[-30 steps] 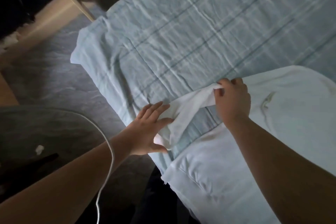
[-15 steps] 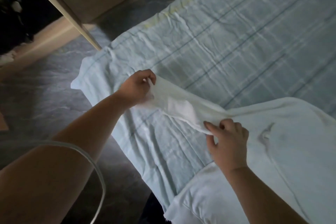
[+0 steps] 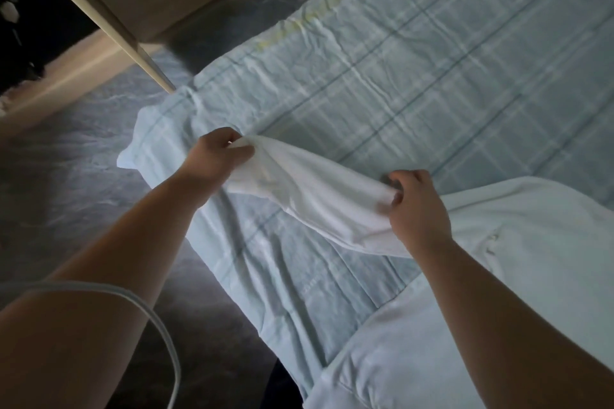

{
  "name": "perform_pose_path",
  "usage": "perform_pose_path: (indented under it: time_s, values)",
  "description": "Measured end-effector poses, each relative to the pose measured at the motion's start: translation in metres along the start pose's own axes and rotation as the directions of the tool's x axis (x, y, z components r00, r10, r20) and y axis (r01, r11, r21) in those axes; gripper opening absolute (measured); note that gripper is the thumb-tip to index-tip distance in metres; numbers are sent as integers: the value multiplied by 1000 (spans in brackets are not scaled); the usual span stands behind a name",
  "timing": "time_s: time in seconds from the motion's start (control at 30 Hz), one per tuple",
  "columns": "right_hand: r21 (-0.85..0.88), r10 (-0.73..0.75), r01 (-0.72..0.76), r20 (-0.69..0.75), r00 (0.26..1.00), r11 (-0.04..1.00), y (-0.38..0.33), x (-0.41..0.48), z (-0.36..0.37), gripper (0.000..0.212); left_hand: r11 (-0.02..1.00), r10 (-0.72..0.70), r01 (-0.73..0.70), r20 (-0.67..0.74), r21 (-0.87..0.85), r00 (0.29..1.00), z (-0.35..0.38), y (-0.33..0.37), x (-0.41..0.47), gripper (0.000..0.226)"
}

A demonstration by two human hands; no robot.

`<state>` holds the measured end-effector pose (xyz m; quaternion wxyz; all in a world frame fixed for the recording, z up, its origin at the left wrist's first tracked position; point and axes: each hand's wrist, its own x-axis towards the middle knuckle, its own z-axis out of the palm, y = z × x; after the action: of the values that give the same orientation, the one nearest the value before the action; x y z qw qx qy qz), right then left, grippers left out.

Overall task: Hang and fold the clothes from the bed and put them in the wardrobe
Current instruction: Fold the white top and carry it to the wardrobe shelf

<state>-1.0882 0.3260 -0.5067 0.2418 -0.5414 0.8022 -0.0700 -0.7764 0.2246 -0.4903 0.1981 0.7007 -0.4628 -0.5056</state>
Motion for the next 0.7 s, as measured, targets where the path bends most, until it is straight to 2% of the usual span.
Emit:
perform_pose_path:
  time_s: [0.07,0.13,0.2,0.3,0.37,0.43,0.5,0.57,0.7]
  values:
    - [-88,29,-17,142,989,996,0,12,-4,31,1000,9,-10,-44,-15,999,2,2,-2,17]
    - [-204,44,-6,183,982,979,-4,15,-5,23,998,48,-41,-129,56,991,5,3,-3,14]
    - [-249,24,-2,85,996,969,-12,17,-8,18,993,66,-41,-225,112,972,6,5,-2,12]
    - [-140,-32,6,-182,983,990,-27,28,-15,10,993,95,-66,-335,97,937,-2,9,3,12]
    - [-62,-100,85,-308,946,994,-36,42,-15,16,989,132,-96,-379,113,916,-10,14,7,17]
    - [-50,-191,184,-312,931,982,-39,58,-7,35,977,174,-114,-378,178,909,-16,16,10,24]
    - [-68,-217,208,-198,956,976,-37,67,10,56,959,184,-90,-349,269,919,-19,15,14,27]
    - [-125,-247,231,-123,961,965,-31,64,30,59,930,184,-71,-291,360,939,-19,4,19,26]
    - [-276,-295,245,-157,942,929,-28,39,47,63,892,188,-93,-175,442,966,-14,-19,26,23]
